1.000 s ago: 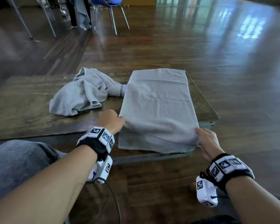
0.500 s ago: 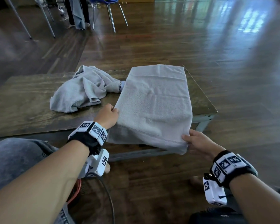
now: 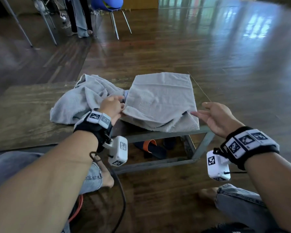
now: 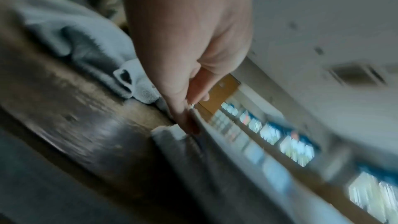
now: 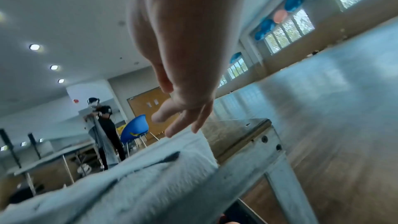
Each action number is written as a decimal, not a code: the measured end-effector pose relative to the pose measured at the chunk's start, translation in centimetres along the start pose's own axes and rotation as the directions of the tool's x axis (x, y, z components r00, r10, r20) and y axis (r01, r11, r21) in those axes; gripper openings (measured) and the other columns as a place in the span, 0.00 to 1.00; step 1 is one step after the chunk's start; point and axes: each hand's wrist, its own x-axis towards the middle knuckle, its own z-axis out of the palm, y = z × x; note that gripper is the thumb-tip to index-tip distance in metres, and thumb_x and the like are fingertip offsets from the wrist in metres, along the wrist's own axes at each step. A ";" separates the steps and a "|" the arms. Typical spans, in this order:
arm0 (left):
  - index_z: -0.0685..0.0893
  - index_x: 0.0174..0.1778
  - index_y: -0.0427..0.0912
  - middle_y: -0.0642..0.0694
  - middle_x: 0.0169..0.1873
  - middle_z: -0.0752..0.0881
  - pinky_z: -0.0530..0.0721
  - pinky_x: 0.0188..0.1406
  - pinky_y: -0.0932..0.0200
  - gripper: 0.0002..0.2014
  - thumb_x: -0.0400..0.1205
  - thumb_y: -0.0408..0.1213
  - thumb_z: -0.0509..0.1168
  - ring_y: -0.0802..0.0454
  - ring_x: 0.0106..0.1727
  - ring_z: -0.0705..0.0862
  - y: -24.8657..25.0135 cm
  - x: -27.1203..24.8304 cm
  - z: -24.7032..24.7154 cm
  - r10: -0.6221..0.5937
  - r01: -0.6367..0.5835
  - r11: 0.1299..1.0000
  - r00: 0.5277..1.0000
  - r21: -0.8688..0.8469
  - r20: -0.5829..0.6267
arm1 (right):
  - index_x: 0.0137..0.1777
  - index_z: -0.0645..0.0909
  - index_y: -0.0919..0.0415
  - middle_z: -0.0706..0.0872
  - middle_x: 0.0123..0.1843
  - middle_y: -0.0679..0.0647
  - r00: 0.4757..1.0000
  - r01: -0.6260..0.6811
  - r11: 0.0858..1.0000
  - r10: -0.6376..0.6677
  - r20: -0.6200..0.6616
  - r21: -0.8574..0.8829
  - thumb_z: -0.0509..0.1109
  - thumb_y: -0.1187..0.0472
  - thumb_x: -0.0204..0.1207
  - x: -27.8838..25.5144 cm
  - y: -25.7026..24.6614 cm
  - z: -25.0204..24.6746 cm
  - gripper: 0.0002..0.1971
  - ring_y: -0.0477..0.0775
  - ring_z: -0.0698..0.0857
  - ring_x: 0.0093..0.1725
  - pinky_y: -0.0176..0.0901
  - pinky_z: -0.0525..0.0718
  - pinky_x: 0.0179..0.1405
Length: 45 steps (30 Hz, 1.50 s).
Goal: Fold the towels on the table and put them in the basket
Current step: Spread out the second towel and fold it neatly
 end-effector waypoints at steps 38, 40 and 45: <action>0.73 0.42 0.37 0.46 0.34 0.78 0.71 0.40 0.50 0.14 0.89 0.44 0.57 0.50 0.36 0.74 5.1 -1.8 -0.2 0.484 -0.711 0.355 0.696 0.608 0.531 | 0.45 0.93 0.50 0.94 0.41 0.46 0.700 0.684 0.388 -0.586 0.407 -0.617 0.79 0.51 0.77 -3.1 -5.5 0.1 0.05 0.47 0.91 0.47 0.45 0.86 0.49; 0.76 0.44 0.43 0.50 0.36 0.80 0.73 0.44 0.51 0.13 0.89 0.45 0.54 0.52 0.39 0.77 5.7 -2.4 0.0 0.493 -0.697 0.394 0.710 0.599 0.503 | 0.43 0.93 0.52 0.93 0.41 0.50 0.701 0.685 0.399 -0.591 0.400 -0.610 0.78 0.51 0.78 -3.8 -6.3 -0.1 0.06 0.49 0.90 0.45 0.45 0.85 0.47; 0.82 0.57 0.53 0.43 0.58 0.86 0.76 0.63 0.47 0.15 0.89 0.49 0.50 0.42 0.62 0.82 6.9 -3.6 0.3 0.357 -0.646 0.375 0.762 0.665 0.539 | 0.35 0.88 0.50 0.84 0.27 0.37 0.709 0.678 0.374 -0.560 0.428 -0.633 0.75 0.48 0.79 -4.9 -7.1 -0.3 0.13 0.35 0.79 0.29 0.24 0.73 0.29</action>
